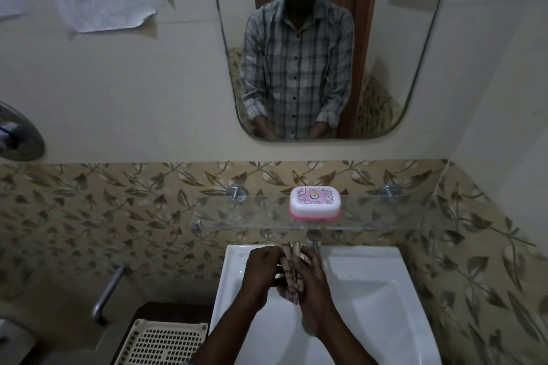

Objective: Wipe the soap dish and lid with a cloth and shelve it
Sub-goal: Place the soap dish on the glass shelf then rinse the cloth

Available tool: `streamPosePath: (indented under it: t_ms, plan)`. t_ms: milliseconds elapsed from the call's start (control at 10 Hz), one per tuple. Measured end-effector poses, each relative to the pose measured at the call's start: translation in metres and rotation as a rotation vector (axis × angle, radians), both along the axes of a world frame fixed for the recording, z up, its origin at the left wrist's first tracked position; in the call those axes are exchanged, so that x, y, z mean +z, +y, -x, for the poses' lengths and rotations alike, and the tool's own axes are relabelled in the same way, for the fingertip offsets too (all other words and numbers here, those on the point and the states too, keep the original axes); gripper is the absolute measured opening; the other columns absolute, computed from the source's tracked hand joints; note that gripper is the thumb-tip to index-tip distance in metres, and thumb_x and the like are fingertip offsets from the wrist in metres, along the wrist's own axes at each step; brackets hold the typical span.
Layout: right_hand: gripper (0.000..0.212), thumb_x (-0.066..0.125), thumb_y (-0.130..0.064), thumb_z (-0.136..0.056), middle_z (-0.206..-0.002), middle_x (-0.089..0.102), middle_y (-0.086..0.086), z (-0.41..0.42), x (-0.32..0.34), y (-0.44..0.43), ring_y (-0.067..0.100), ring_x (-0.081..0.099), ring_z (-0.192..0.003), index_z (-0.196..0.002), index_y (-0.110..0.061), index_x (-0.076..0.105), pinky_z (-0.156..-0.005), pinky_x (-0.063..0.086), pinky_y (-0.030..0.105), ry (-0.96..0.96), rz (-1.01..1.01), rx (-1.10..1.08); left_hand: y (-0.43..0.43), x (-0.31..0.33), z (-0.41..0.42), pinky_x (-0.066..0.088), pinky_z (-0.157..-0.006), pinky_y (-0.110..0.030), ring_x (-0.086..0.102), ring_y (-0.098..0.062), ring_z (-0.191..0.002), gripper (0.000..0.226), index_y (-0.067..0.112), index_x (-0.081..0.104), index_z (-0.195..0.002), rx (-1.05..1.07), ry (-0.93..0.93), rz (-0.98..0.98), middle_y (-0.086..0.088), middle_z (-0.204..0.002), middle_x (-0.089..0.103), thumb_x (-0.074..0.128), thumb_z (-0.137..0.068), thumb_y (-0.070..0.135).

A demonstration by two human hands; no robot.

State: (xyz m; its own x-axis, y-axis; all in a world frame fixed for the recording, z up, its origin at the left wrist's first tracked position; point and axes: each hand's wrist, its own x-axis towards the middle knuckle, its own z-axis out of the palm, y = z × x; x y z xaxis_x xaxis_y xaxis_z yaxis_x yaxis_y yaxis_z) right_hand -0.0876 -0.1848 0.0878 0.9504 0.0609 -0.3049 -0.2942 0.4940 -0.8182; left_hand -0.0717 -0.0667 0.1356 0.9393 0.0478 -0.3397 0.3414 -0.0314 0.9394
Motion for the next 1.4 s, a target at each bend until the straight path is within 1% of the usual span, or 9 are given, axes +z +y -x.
streamPosePath:
  t_ms: [100,200,400,500,700,900,1000,1100,1400]
  plan:
    - [0.036,0.067,-0.030,-0.090,-0.109,0.070,0.031,0.002,0.001,-0.002,0.046,0.069,-0.091,-0.120,-0.009,0.066,-0.084,0.051,0.070,0.094,-0.072,0.047,0.001,-0.006,0.004,0.050,-0.068,-0.037,0.063,-0.029,-0.075,0.036,-0.011,0.062,-0.086,0.007,-0.003,-0.079,-0.019,-0.078,0.067,0.043,-0.093,0.019]
    - [0.031,0.059,-0.012,-0.093,-0.104,0.071,0.033,-0.001,-0.006,-0.014,0.044,0.072,-0.086,-0.114,0.009,0.067,-0.073,0.061,0.056,0.206,-0.034,0.021,0.030,-0.011,0.000,0.057,-0.065,-0.033,0.072,-0.025,-0.076,0.041,0.002,0.075,-0.092,0.128,0.082,0.092,-0.013,-0.086,0.077,0.041,-0.096,0.026]
    - [0.030,0.048,-0.025,-0.099,-0.098,0.077,0.019,-0.009,-0.001,-0.017,0.032,0.073,-0.086,-0.103,-0.006,0.071,-0.069,0.058,0.040,0.260,0.023,0.050,0.094,-0.033,0.018,0.060,-0.058,-0.035,0.072,-0.029,-0.066,0.036,-0.009,0.065,-0.111,0.059,0.353,0.458,-0.025,-0.083,0.074,0.059,-0.091,0.020]
    - [0.026,0.046,-0.015,-0.099,-0.098,0.075,0.021,-0.018,0.002,-0.004,0.033,0.071,-0.081,-0.102,-0.001,0.068,-0.065,0.057,0.038,0.270,0.100,0.126,0.116,-0.042,0.025,0.061,-0.053,-0.036,0.072,-0.030,-0.065,0.026,-0.010,0.061,-0.114,0.076,0.330,0.298,-0.025,-0.085,0.074,0.056,-0.089,-0.002]
    - [0.025,0.051,0.011,-0.089,-0.109,0.065,0.035,-0.035,-0.010,0.069,0.038,0.065,-0.088,-0.111,0.014,0.062,-0.082,0.054,0.047,0.294,0.230,0.336,0.212,-0.042,0.027,0.058,-0.082,-0.053,0.067,-0.038,-0.089,0.023,-0.009,0.060,-0.112,0.121,0.393,0.253,-0.025,-0.094,0.068,0.053,-0.091,-0.002]
    - [0.037,0.056,0.022,-0.079,-0.102,0.072,0.023,-0.027,-0.052,0.195,0.034,0.070,-0.080,-0.111,0.006,0.066,-0.063,0.061,0.037,0.329,0.318,0.436,0.325,-0.089,0.042,0.057,-0.053,-0.031,0.066,-0.026,-0.059,0.026,-0.008,0.063,-0.113,0.320,0.349,0.034,-0.025,-0.088,0.067,0.056,-0.088,-0.009]
    - [0.046,0.047,0.021,-0.084,-0.116,0.068,0.021,-0.004,-0.116,0.267,0.038,0.067,-0.098,-0.122,-0.001,0.061,-0.074,0.061,0.046,0.367,0.416,0.393,0.369,-0.153,0.056,0.047,-0.044,-0.025,0.055,-0.022,-0.046,0.023,0.000,0.070,-0.105,0.400,0.362,-0.288,-0.018,-0.071,0.064,0.061,-0.084,-0.004]
    - [0.041,0.038,0.009,-0.096,-0.127,0.061,0.018,0.010,-0.160,0.302,0.034,0.062,-0.104,-0.132,-0.003,0.054,-0.092,0.054,0.047,0.431,0.418,0.312,0.382,-0.199,0.062,0.055,-0.049,-0.032,0.062,-0.027,-0.054,0.023,-0.002,0.072,-0.099,0.440,0.351,-0.396,-0.023,-0.075,0.068,0.057,-0.083,-0.004]
    - [0.041,0.042,0.014,-0.091,-0.125,0.063,0.027,0.018,-0.308,0.357,0.042,0.063,-0.112,-0.129,0.007,0.056,-0.097,0.053,0.051,0.551,0.658,0.182,0.402,-0.357,0.063,0.058,-0.079,-0.048,0.070,-0.042,-0.090,0.023,-0.005,0.069,-0.108,0.491,0.303,-0.541,-0.031,-0.095,0.072,0.057,-0.089,-0.001]
